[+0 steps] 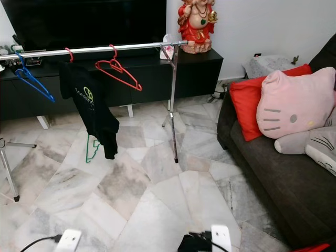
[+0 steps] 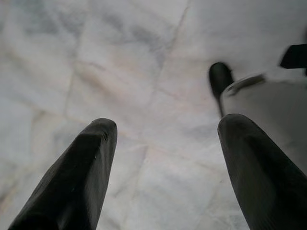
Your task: Hang hanger
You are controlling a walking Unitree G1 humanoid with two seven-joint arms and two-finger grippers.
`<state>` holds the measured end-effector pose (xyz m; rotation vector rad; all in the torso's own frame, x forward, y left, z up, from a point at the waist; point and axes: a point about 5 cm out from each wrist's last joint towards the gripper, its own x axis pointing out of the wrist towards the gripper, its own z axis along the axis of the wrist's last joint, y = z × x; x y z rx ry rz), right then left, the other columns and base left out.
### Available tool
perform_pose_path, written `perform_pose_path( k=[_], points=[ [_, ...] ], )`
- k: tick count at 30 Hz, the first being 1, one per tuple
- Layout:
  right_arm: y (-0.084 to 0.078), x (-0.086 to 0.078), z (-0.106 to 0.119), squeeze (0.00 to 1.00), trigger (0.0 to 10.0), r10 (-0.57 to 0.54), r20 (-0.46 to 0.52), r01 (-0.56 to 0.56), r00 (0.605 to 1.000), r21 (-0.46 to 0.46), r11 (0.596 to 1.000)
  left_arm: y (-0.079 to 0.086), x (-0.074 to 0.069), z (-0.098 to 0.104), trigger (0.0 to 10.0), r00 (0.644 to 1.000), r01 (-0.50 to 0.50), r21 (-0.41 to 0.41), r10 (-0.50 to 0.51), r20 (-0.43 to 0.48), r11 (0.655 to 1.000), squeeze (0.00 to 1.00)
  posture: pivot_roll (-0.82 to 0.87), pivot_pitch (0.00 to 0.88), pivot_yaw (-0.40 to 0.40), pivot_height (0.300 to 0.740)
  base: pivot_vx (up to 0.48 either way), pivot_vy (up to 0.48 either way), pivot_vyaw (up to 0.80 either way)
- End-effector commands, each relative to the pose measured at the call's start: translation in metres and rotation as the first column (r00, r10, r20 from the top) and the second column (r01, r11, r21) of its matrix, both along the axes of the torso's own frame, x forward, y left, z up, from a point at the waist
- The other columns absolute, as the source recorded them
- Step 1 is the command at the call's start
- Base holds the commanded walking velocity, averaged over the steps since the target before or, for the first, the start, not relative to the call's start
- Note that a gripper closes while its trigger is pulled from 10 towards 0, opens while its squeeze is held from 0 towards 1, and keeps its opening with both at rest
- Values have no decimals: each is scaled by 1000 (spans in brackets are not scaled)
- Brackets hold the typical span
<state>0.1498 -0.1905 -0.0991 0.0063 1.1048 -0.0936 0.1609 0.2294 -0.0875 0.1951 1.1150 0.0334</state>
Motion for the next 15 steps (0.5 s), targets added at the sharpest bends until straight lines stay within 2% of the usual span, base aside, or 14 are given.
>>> perform_pose_path(
  k=[1, 3, 4, 7, 11, 15],
  points=[
    [-11, -7, 0, 0, 10000, -8, 19, 8, 1000, -20, 1000, 8, -7, -1, 10000, 999, -37, 17, 37, 8, 999, 0, -169, 0, 27, 740, 0, 0, 0],
    [-19, -15, -2, 0, 10000, -2, 10, 3, 1000, -37, 999, 12, -12, -2, 10000, 997, -71, 18, 71, 5, 997, 0, -186, 0, 32, 740, 0, 0, 0],
    [-19, -15, -2, 0, 10000, -2, 10, 3, 1000, -37, 999, 12, -12, -2, 10000, 997, -71, 18, 71, 5, 997, 0, -186, 0, 32, 740, 0, 0, 0],
    [-33, -24, -2, 0, 10000, -26, -7, 26, 1000, -51, 998, 13, -15, -3, 10000, 997, -73, 27, 73, 9, 997, 0, -181, 0, 29, 740, 0, 0, 0],
    [-34, -22, -1, 0, 10000, -21, 13, 22, 1000, -44, 999, 13, -16, -3, 10000, 995, -99, 18, 99, 24, 995, 0, -140, 0, 19, 740, 0, 0, 0],
    [-31, -15, 1, 0, 10000, 29, 24, -28, 999, -42, 999, 12, -14, -2, 10000, 987, -154, -4, 154, 43, 988, 0, -116, 0, 3, 740, 0, 0, 0]
  ],
)
